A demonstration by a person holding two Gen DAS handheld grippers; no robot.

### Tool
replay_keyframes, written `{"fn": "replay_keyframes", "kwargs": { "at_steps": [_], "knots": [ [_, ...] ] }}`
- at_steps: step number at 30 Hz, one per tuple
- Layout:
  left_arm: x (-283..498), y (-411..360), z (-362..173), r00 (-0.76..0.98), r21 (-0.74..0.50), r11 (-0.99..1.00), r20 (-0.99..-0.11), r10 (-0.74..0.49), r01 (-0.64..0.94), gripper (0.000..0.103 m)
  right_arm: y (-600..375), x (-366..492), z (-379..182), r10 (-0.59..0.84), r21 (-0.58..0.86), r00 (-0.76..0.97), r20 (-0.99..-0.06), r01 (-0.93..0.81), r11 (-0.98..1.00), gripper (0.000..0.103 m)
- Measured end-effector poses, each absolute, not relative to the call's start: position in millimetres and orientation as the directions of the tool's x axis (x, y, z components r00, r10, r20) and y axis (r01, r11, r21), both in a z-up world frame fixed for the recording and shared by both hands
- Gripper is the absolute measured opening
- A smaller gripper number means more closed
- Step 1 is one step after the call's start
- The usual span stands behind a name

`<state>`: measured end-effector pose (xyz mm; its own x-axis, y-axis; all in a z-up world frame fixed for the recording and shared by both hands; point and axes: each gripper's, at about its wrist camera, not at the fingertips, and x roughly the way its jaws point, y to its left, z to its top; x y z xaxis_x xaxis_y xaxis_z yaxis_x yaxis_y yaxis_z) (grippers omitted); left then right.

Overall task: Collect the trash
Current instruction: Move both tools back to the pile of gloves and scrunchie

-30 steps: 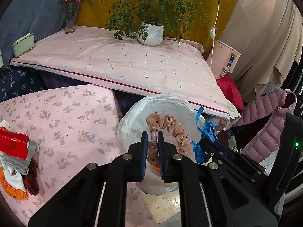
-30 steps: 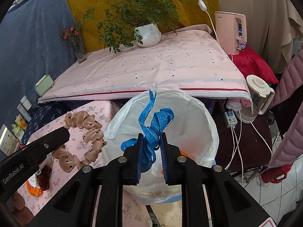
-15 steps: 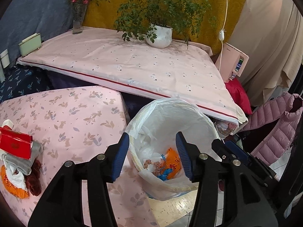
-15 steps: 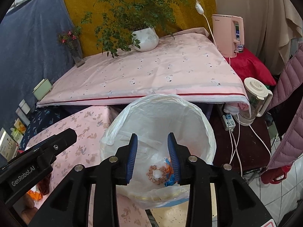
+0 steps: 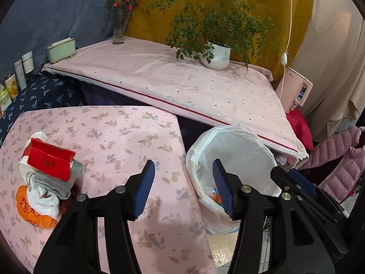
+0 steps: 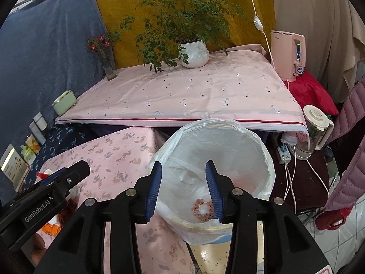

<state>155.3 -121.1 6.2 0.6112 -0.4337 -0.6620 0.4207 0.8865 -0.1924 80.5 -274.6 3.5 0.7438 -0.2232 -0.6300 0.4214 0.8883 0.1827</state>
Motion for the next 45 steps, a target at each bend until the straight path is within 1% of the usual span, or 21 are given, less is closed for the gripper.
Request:
{"fn": "replay_keyframes", "kwargs": {
  "at_steps": [2, 4, 5, 8, 21, 25, 27, 32, 39, 45],
  "knots": [
    [154, -108, 7, 0.623, -0.195, 0.896, -0.659, -0.422, 0.400, 0.053, -266, 81, 6, -0.215, 0.179, 0.749, -0.627, 0.407, 0.896, 0.043],
    [154, -94, 8, 0.635, -0.192, 0.907, -0.660, -0.401, 0.374, 0.057, -255, 82, 8, -0.205, 0.173, 0.753, -0.625, 0.389, 0.905, 0.043],
    [154, -87, 7, 0.641, -0.191, 0.913, -0.661, -0.390, 0.359, 0.061, -250, 82, 9, -0.199, 0.170, 0.754, -0.625, 0.381, 0.909, 0.043],
    [153, -67, 6, 0.657, -0.187, 0.929, -0.663, -0.360, 0.320, 0.064, -232, 84, 10, -0.175, 0.171, 0.759, -0.627, 0.353, 0.920, 0.043],
    [161, 36, -22, 0.656, -0.223, 0.966, -0.711, -0.252, 0.130, 0.066, -148, 103, -4, -0.054, 0.162, 0.745, -0.665, 0.214, 0.963, 0.044],
    [164, 61, -33, 0.642, -0.219, 0.970, -0.730, -0.234, 0.105, 0.067, -123, 109, -12, -0.019, 0.159, 0.732, -0.681, 0.173, 0.972, 0.044],
    [165, 72, -41, 0.636, -0.210, 0.974, -0.740, -0.218, 0.089, 0.071, -111, 113, -17, -0.004, 0.155, 0.723, -0.691, 0.154, 0.976, 0.044],
    [171, 98, -60, 0.611, -0.216, 0.975, -0.766, -0.202, 0.051, 0.071, -87, 123, -35, 0.034, 0.163, 0.694, -0.719, 0.120, 0.979, 0.044],
    [184, 121, -82, 0.578, -0.236, 0.972, -0.792, -0.197, 0.008, 0.071, -59, 139, -58, 0.068, 0.159, 0.654, -0.753, 0.081, 0.984, 0.044],
    [199, 130, -101, 0.535, -0.297, 0.955, -0.808, -0.247, -0.008, 0.071, -43, 152, -76, 0.090, 0.154, 0.624, -0.776, 0.049, 0.987, 0.044]
  ]
}}
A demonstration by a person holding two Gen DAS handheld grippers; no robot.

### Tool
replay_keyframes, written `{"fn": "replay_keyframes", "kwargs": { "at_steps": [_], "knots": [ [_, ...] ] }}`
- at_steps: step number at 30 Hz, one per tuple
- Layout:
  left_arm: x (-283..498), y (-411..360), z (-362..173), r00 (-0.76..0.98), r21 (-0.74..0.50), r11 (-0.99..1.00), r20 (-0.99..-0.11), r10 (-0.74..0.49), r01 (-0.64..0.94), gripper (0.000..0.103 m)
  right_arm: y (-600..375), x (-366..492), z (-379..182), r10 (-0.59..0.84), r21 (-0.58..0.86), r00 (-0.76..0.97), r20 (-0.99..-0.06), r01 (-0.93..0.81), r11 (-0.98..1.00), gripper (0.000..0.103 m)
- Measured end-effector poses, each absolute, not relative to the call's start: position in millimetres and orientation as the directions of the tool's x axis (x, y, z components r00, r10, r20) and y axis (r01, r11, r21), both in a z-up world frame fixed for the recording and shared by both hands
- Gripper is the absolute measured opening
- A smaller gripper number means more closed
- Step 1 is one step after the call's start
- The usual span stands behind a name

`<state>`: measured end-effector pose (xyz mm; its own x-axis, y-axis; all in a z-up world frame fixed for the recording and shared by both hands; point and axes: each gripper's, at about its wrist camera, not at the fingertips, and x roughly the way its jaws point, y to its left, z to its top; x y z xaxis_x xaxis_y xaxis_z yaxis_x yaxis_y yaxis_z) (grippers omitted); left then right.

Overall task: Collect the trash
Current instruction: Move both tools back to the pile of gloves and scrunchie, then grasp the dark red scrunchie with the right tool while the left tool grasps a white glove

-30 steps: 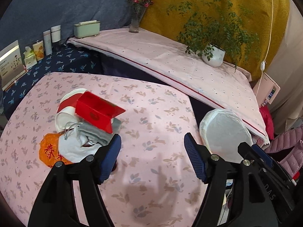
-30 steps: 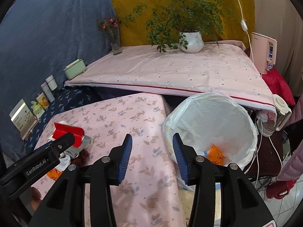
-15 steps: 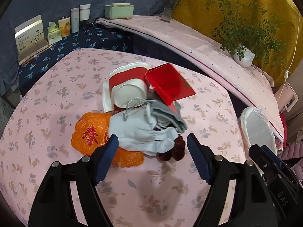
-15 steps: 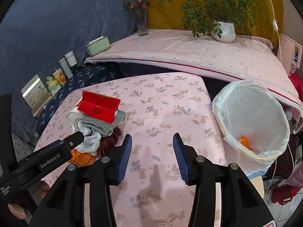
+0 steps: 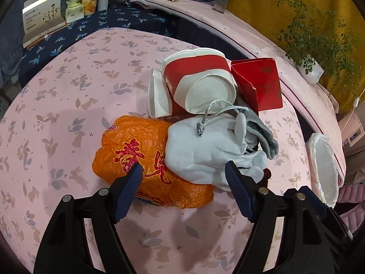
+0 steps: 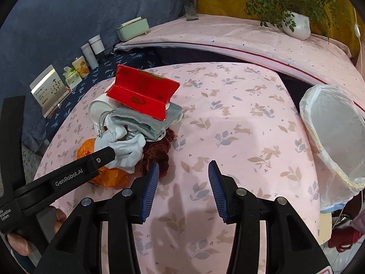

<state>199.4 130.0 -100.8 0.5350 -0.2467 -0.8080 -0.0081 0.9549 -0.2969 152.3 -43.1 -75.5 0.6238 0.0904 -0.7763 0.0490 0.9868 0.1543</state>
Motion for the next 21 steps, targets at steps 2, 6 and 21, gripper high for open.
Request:
{"fn": "replay_keyframes", "kwargs": {
  "at_steps": [2, 6, 21],
  "knots": [
    [202, 130, -103, 0.525, -0.323, 0.947, -0.806, -0.273, -0.003, 0.070, -38, 157, -82, 0.102, 0.159, 0.612, -0.784, 0.038, 0.987, 0.044],
    [206, 126, -104, 0.520, -0.342, 0.939, -0.798, -0.305, 0.026, 0.058, -31, 166, -91, 0.119, 0.165, 0.600, -0.791, 0.022, 0.986, 0.044],
    [204, 116, -98, 0.509, -0.361, 0.928, -0.783, -0.357, 0.097, 0.008, -21, 180, -105, 0.130, 0.156, 0.579, -0.805, -0.006, 0.988, 0.018]
  ]
}}
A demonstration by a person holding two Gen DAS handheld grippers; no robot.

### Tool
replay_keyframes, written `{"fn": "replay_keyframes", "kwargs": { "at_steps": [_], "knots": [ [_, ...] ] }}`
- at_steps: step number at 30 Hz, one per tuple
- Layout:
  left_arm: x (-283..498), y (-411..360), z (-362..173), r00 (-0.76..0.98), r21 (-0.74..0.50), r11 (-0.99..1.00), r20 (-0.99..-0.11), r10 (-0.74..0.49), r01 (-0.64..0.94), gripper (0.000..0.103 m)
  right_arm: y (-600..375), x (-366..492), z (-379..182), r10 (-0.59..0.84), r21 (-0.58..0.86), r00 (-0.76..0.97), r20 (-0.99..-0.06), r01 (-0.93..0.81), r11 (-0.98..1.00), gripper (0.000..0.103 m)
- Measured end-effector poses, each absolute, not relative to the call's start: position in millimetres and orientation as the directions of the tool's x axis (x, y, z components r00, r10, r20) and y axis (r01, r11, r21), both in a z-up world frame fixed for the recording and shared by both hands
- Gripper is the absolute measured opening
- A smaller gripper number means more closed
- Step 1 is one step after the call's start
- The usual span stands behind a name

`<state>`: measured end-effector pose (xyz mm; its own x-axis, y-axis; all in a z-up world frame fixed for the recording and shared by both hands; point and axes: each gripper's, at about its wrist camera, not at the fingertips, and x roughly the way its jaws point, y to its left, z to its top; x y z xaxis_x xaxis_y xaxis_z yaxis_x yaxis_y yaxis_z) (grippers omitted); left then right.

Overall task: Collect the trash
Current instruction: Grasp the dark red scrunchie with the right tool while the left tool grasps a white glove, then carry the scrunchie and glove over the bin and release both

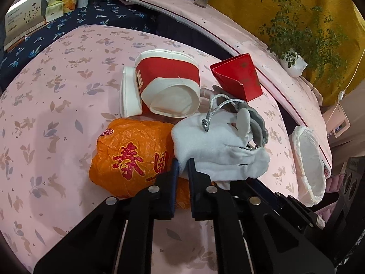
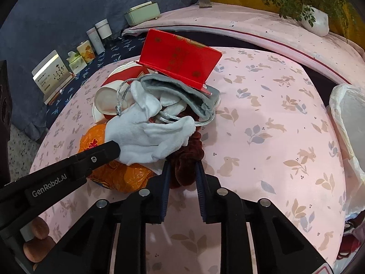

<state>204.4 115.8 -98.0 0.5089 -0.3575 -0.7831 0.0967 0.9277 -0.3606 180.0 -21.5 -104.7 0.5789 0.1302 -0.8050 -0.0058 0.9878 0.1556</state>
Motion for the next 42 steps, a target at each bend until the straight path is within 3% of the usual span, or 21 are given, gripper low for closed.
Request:
{"fn": "replay_keyframes", "kwargs": {
  "at_steps": [24, 42],
  "knots": [
    [157, 55, -43, 0.543, -0.349, 0.892, -0.708, -0.452, 0.287, 0.004, -108, 122, -36, 0.032, 0.214, 0.728, -0.685, 0.159, 0.964, 0.008],
    [149, -67, 9, 0.515, -0.291, 0.817, -0.659, -0.548, 0.498, 0.004, -200, 93, 9, -0.095, 0.232, 0.801, -0.591, 0.281, 0.931, 0.008]
  ]
}}
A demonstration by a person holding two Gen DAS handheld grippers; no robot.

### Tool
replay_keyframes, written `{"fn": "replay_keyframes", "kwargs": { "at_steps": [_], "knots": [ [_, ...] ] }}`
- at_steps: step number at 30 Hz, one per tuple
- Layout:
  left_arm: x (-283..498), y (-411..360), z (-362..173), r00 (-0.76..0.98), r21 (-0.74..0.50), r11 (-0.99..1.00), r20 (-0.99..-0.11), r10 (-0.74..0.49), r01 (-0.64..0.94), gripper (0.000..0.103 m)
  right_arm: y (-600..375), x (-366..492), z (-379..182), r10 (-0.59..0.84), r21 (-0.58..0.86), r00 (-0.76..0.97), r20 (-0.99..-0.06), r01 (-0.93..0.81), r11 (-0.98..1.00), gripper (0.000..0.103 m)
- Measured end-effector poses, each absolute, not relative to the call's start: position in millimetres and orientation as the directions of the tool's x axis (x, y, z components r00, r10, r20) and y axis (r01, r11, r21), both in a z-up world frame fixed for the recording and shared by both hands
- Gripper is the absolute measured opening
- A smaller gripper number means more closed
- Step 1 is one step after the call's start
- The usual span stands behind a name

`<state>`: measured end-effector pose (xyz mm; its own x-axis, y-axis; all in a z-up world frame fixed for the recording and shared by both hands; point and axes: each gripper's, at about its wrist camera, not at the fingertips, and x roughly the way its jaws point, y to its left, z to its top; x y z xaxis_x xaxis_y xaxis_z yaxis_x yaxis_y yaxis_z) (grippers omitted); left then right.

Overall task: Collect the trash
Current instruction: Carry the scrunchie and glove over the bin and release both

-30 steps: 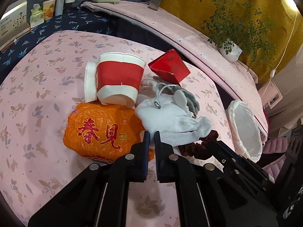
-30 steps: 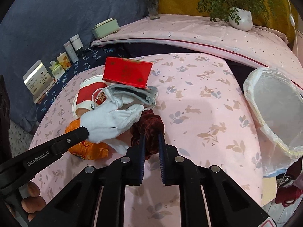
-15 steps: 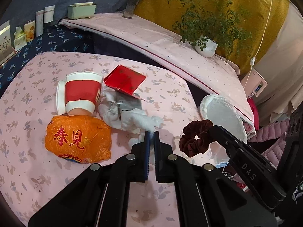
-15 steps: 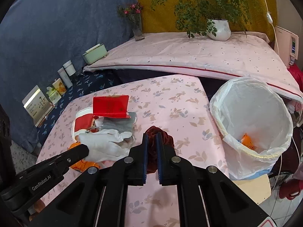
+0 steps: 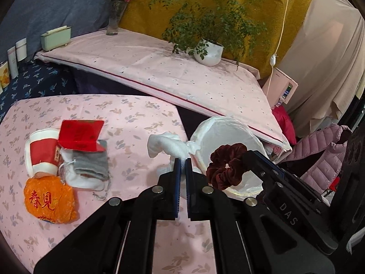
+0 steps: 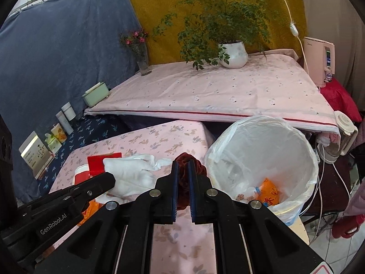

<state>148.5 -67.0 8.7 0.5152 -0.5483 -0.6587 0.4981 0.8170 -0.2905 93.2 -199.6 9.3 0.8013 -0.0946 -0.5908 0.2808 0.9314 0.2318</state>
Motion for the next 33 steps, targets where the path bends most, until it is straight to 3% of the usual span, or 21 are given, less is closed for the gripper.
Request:
{"fn": "replay_keyframes", "kwargs": {
  "at_steps": [20, 22, 23, 24, 27, 33],
  "knots": [
    [164, -197, 5, 0.388, -0.288, 0.715, -0.681, -0.621, 0.638, 0.005, -309, 86, 4, -0.224, 0.240, 0.763, -0.606, 0.443, 0.864, 0.008],
    [166, -201, 3, 0.402, -0.278, 0.728, -0.684, -0.608, 0.627, 0.019, -313, 87, 3, -0.229, 0.245, 0.762, -0.606, 0.453, 0.857, 0.014],
    [166, -202, 3, 0.413, -0.271, 0.736, -0.685, -0.600, 0.621, 0.035, -315, 86, 3, -0.242, 0.246, 0.760, -0.603, 0.465, 0.850, 0.015],
    [166, -201, 2, 0.432, -0.262, 0.746, -0.680, -0.593, 0.612, 0.043, -317, 86, 3, -0.240, 0.250, 0.760, -0.603, 0.466, 0.849, 0.020],
    [166, -198, 2, 0.462, -0.234, 0.764, -0.678, -0.571, 0.601, 0.044, -319, 86, 2, -0.250, 0.245, 0.758, -0.602, 0.473, 0.846, 0.027],
    [171, -189, 2, 0.487, -0.222, 0.790, -0.684, -0.544, 0.571, 0.044, -314, 87, 2, -0.238, 0.246, 0.758, -0.608, 0.465, 0.851, 0.028]
  ]
}}
